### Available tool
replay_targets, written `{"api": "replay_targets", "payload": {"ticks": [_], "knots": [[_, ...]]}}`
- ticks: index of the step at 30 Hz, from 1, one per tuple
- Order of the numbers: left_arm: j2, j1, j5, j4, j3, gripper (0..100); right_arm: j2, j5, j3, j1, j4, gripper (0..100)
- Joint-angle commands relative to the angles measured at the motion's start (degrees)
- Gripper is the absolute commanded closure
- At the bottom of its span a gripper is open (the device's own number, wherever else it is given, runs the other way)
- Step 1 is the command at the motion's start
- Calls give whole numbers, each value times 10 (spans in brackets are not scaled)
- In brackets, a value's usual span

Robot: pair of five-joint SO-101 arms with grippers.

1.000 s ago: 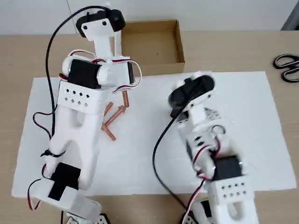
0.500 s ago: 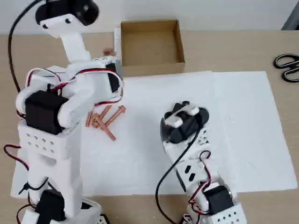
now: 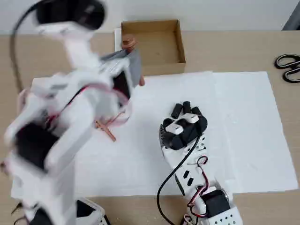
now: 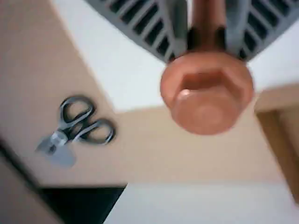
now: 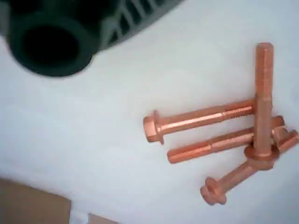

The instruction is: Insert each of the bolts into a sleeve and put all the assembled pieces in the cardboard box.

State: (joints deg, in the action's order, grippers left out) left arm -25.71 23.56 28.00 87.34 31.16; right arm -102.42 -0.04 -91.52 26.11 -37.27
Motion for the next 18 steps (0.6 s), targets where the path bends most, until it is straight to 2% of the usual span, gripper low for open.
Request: {"api": "replay_targets", "payload": {"ticks": [1, 4, 12, 15, 18], "knots": [[-55, -7, -5, -2, -29, 994, -7, -18, 2, 2, 16, 995], [-58, -20, -5, -47, -124, 994, -7, -19, 2, 2, 15, 995], [-62, -18, -4, -331, -417, 994, -7, -20, 1, 12, 12, 995], [-63, -16, -4, -373, -463, 994, -7, -20, 0, 25, 12, 995], [-63, -15, -4, -379, -485, 994, -7, -20, 0, 30, 12, 995]]}}
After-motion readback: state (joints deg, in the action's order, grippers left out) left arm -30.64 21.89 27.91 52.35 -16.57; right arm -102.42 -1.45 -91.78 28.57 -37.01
